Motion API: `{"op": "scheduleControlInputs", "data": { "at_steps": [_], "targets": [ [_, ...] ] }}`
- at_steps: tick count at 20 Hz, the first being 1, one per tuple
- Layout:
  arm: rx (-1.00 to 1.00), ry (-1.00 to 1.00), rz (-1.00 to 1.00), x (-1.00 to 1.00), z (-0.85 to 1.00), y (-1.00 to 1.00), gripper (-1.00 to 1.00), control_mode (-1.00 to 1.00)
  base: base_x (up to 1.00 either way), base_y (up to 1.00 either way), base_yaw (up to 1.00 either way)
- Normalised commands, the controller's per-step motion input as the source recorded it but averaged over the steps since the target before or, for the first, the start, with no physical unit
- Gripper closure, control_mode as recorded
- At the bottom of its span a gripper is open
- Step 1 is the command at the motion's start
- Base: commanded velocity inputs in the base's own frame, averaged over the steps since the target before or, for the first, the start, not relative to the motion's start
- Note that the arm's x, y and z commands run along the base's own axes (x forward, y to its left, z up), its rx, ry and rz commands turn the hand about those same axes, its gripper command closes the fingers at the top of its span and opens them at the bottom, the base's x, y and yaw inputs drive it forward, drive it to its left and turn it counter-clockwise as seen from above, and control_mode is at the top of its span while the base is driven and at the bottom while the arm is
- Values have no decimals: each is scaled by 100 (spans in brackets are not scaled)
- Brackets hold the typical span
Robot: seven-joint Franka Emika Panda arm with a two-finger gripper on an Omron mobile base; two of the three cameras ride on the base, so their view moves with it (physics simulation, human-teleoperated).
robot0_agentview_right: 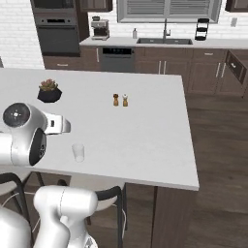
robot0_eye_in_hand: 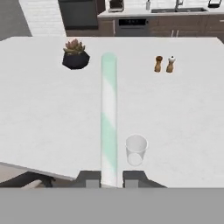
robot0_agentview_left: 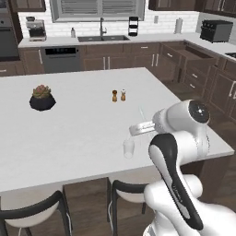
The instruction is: Take a straw from the drawer in front and place it inside the glass cup on the dining counter.
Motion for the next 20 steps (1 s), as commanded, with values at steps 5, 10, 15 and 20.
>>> {"op": "scheduleControlInputs", "data": {
  "at_steps": [5,10,15,20],
  "targets": [
    [11,-32,33,0,17,-67,100,-100,0,0,0],
    [13,-26,34,0,1,-26,100,-100,0,0,0],
    [9,-11,26,0,-3,19,100,-100,0,0,0],
    [3,-1,15,0,-14,55,100,-100,0,0,0]
  ]
}}
